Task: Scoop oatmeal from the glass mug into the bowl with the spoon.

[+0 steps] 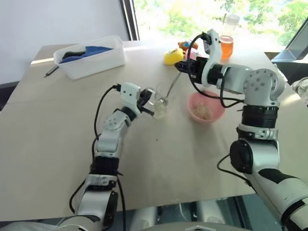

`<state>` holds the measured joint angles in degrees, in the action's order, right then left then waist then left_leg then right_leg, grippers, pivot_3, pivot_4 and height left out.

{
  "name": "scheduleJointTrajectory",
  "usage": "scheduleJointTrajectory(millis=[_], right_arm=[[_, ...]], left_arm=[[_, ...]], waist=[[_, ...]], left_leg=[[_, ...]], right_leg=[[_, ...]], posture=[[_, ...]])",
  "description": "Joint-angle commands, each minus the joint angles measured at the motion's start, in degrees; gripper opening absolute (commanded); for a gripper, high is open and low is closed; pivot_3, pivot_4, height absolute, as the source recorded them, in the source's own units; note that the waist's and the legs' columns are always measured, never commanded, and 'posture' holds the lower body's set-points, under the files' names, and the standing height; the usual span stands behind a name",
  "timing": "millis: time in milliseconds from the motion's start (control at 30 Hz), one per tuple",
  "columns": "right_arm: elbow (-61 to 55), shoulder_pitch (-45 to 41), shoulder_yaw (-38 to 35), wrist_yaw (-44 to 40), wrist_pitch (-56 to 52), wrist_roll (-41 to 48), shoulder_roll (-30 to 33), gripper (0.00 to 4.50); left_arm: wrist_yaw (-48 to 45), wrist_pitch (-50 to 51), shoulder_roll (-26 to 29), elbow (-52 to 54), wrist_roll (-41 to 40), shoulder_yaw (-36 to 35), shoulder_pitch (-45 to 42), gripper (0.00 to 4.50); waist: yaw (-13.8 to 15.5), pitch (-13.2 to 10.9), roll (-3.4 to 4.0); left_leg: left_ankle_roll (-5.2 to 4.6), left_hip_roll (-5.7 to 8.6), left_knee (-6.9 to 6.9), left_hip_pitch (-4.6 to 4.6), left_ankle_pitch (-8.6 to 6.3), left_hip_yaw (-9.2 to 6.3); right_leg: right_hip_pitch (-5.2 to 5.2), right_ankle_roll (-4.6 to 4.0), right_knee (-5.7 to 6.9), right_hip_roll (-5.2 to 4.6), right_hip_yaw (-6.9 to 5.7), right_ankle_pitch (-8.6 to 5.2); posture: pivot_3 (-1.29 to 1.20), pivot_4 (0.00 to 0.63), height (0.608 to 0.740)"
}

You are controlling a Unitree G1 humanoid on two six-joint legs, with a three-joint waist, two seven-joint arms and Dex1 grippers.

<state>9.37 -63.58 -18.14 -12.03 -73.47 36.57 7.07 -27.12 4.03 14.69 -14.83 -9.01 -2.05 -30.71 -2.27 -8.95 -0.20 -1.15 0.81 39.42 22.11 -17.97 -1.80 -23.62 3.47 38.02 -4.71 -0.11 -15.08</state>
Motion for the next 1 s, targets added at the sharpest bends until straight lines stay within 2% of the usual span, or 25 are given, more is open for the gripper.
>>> scheduleJointTrajectory(millis=[33, 467, 500, 1000], right_arm=[[-3.5, -1.6, -0.9, 0.9, 0.5, 0.7, 1.4, 0.0], [-7.1, -1.0, 4.4, -1.4, 5.0, 0.3, 3.4, 0.0], [-8.0, -0.3, 7.5, -3.1, 7.4, -1.5, 4.8, 0.0], [-6.0, 0.4, 6.3, -2.6, 7.4, -0.5, 3.8, 0.0]], left_arm=[[-0.2, -1.4, -0.5, -0.8, 0.7, 1.0, -0.5, 0.04], [-0.3, -2.4, -0.9, -2.0, 1.0, 1.3, -0.9, 0.04], [-0.2, -2.4, -0.9, -1.8, 1.0, 1.3, -0.8, 0.04], [0.0, -2.2, -0.7, -0.9, 1.1, 1.2, -0.1, 0.04]], waist=[[0.0, 0.0, 0.0], [0.0, 0.0, 0.0], [0.0, 0.0, 0.0], [0.0, 0.0, 0.0]], left_leg=[[0.0, 0.0, 0.0, 0.0, 0.0, 0.0], [-0.01, 0.0, 0.01, 0.0, 0.0, -0.01], [-0.01, 0.0, 0.01, 0.0, 0.0, -0.01], [0.0, 0.0, 0.01, 0.0, 0.0, -0.01]], right_leg=[[0.0, 0.0, 0.0, 0.0, 0.0, 0.0], [0.0, 0.0, 0.0, 0.0, 0.0, 0.0], [0.0, 0.0, 0.0, 0.0, 0.0, 0.0], [0.0, 0.0, -0.01, 0.0, 0.0, 0.0]], posture=[[0.0, 0.15, 0.74], [0.0, 0.15, 0.74], [0.0, 0.15, 0.74], [0.0, 0.15, 0.74]])
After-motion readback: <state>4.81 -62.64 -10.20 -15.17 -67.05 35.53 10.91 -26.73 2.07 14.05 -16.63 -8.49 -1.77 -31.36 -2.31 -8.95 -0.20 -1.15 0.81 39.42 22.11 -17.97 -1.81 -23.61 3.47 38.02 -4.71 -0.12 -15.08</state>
